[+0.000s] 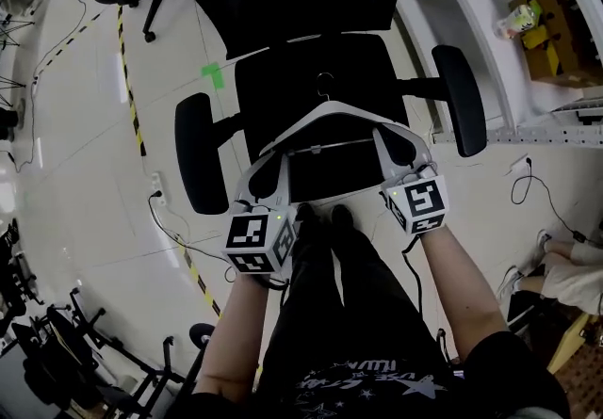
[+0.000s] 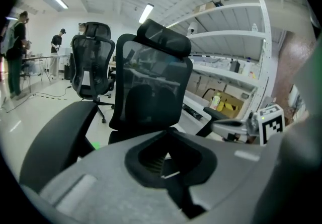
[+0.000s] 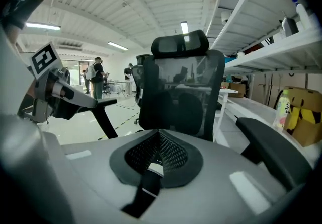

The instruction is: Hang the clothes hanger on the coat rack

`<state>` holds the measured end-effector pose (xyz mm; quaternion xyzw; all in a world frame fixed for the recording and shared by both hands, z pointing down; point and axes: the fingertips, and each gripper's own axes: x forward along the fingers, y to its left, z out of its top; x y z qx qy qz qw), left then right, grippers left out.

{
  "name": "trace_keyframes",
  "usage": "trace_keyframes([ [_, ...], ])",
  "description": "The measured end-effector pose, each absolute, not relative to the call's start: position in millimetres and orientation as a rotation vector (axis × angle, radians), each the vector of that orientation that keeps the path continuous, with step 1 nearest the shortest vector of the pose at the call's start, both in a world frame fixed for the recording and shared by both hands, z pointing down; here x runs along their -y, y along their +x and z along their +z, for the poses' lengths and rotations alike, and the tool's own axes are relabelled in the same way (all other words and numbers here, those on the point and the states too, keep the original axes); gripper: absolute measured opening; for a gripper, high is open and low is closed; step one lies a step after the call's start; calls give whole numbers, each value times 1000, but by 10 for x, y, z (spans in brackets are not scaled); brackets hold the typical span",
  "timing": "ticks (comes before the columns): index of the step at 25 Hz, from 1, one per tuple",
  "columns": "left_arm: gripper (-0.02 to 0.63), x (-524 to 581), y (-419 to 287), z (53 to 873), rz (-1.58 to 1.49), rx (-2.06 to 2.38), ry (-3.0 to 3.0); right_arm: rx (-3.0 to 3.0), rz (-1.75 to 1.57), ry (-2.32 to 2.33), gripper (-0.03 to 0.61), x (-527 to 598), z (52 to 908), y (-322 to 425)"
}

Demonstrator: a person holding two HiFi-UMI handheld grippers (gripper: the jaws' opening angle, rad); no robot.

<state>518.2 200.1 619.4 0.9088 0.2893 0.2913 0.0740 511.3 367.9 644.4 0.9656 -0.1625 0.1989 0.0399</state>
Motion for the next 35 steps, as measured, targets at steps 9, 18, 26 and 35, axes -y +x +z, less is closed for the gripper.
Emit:
trace_keyframes([
  [9, 5, -2194, 5238, 7015, 1025, -943, 2697, 613, 802, 2807, 9, -3628, 7317, 5207],
  [18, 5, -2286, 5285, 7595, 1140, -906, 2649, 631, 955, 2675, 100, -3716, 8017, 5347],
  [26, 5, -2370, 5380, 7819, 1174, -902, 2641, 644, 1234, 2411, 220, -3892, 8649, 5417],
  [35, 5, -2412, 5406, 7899, 1184, -893, 2616, 734, 1400, 2195, 255, -3939, 9072, 5428],
])
